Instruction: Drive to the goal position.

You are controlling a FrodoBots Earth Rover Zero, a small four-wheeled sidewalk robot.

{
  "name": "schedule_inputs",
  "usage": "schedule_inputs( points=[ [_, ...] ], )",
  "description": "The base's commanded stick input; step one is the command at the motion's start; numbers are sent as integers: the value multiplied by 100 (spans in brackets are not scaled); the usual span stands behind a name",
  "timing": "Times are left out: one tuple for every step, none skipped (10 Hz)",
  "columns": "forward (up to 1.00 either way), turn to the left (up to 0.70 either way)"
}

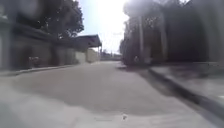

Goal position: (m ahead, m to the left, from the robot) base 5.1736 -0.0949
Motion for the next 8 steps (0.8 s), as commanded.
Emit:
schedule_inputs(
  points=[
    [100,0],
    [100,0],
    [100,0],
    [100,0],
    [100,0],
    [100,0],
    [100,0],
    [100,0]
  ],
)
